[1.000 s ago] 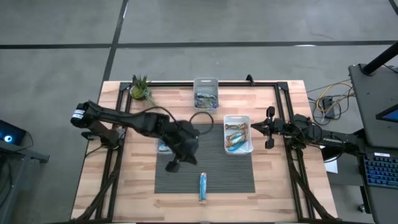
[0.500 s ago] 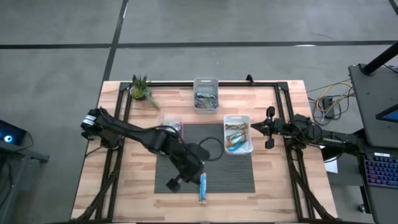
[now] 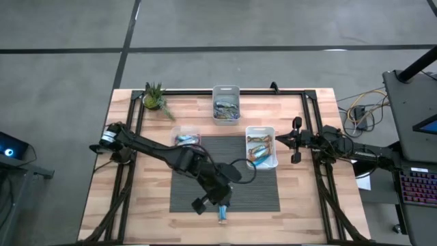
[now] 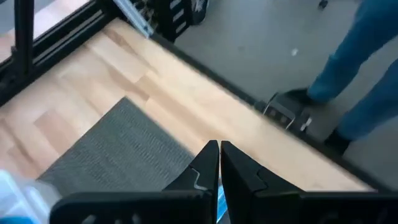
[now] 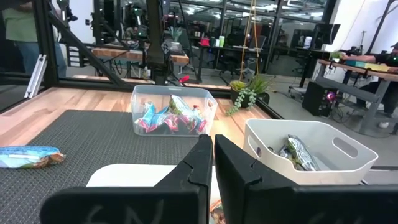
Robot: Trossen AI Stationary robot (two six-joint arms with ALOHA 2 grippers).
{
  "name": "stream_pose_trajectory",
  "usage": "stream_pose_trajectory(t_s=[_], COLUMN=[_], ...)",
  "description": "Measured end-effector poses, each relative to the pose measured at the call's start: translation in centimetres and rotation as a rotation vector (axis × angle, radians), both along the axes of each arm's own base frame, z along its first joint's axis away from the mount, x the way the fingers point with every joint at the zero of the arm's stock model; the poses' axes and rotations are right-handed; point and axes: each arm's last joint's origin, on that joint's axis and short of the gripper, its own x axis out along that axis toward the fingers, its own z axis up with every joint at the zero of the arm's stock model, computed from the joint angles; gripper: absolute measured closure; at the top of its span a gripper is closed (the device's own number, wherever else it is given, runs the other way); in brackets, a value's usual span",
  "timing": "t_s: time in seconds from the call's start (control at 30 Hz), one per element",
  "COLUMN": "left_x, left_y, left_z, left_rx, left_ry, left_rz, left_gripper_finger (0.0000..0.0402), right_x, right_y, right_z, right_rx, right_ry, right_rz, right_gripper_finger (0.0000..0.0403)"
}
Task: Pick and place Granola Bars by type
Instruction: Put the yellow granola bar into the white bin
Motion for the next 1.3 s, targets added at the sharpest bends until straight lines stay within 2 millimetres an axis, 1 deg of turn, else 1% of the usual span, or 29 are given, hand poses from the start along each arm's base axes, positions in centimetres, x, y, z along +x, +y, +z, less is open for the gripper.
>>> stream_pose_trajectory(t_s=[0.1,0.23,0.33,0.57,0.77,0.93,1.03,1.2,1.3], left_x=[-0.3,-1.0,-1.6,-1.7,-1.7,-1.0,-0.6,0.1,0.7], left_y=[0.2,0.6,0.7,0.6,0.3,0.0,-0.3,-1.1,-1.6], left_z=[-0.3,-0.4,-0.4,-0.3,-0.6,-1.7,-2.5,-3.9,-4.6], left_rx=[0.077,0.167,0.215,0.283,0.331,0.348,0.373,0.422,0.423], left_ry=[-0.001,0.061,0.093,0.047,0.027,0.044,0.039,0.014,-0.002], left_rz=[-0.009,-0.016,-0.059,-0.141,-0.171,-0.184,-0.223,-0.308,-0.314], left_gripper_finger=[0.0401,0.0401,0.0401,0.0401,0.0401,0.0401,0.0401,0.0401,0.0401], right_x=[0.0,0.0,0.0,0.0,0.0,0.0,0.0,0.0,0.0], right_y=[0.0,0.0,0.0,0.0,0.0,0.0,0.0,0.0,0.0], right_z=[0.0,0.0,0.0,0.0,0.0,0.0,0.0,0.0,0.0], right_rx=[-0.004,0.0,-0.004,-0.004,-0.004,-0.004,-0.001,-0.004,0.0], right_ry=[0.001,0.0,0.0,0.001,0.001,0.001,0.0,0.0,0.0], right_rz=[0.0,0.0,0.001,0.0,0.0,0.0,0.0,0.001,0.001], right_gripper_finger=[0.0394,0.0394,0.0394,0.0394,0.0394,0.0394,0.0394,0.0394,0.0394])
